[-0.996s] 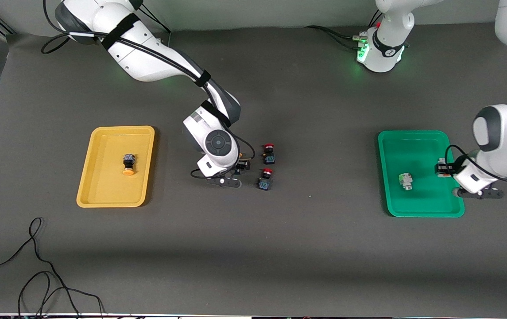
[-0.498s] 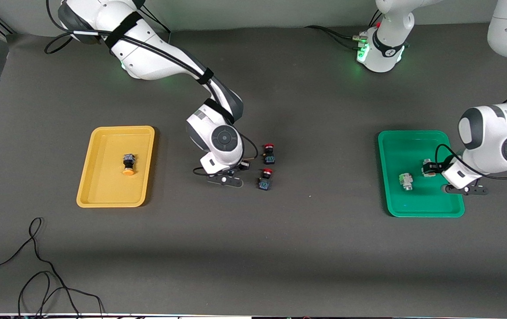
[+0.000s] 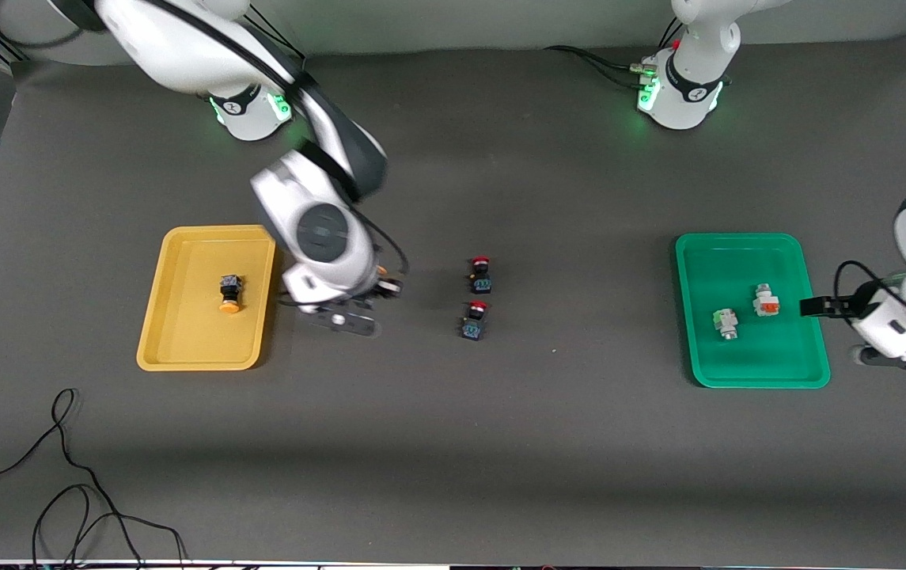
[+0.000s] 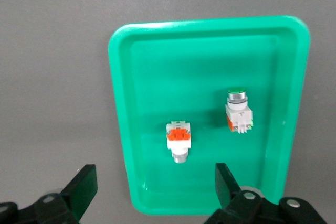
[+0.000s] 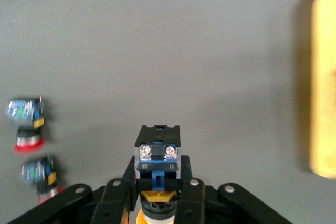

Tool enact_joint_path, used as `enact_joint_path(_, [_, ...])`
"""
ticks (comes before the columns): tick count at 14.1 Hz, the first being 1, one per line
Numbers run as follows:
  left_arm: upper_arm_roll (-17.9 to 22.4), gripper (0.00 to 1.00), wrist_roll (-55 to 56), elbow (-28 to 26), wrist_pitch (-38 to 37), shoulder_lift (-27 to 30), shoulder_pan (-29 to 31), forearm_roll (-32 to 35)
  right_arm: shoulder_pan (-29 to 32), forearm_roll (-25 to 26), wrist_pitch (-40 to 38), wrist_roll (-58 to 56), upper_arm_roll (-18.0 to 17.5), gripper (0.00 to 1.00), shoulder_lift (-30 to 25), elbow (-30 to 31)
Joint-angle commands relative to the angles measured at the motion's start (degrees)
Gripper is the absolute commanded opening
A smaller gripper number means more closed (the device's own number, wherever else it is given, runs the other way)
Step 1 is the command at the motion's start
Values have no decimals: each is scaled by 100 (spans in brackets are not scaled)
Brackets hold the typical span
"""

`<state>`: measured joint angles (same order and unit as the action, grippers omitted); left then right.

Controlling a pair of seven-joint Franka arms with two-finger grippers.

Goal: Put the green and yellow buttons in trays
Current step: 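Place the yellow button in the yellow tray while the left gripper retracts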

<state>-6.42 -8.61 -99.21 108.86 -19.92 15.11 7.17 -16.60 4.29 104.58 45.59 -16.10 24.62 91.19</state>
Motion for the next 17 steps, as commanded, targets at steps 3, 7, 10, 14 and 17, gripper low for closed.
enact_joint_path(3, [-306, 100, -79, 937, -1558, 383, -69, -22, 1384, -727, -842, -2243, -148, 0, -1835, 1030])
enact_joint_path(7, [-763, 100, 113, 973, -2079, 1024, -78, -277, 1976, -965, -869, -4344, 509, 0, -2689, 1760])
enact_joint_path(10, [-852, 100, 360, 947, -2176, 1332, -348, -321, 2117, -1000, -808, -5663, 1230, 0, -2734, 2077])
enact_joint_path(14, [-81, 100, 422, 868, -2203, 1657, -1210, -584, 2135, -991, -20, -6543, 1907, 0, -2743, 2858])
enact_joint_path(17, [403, 100, 422, 632, -2151, 1886, -1746, -620, 2178, -930, 1087, -6765, 2093, 0, -2700, 3685])
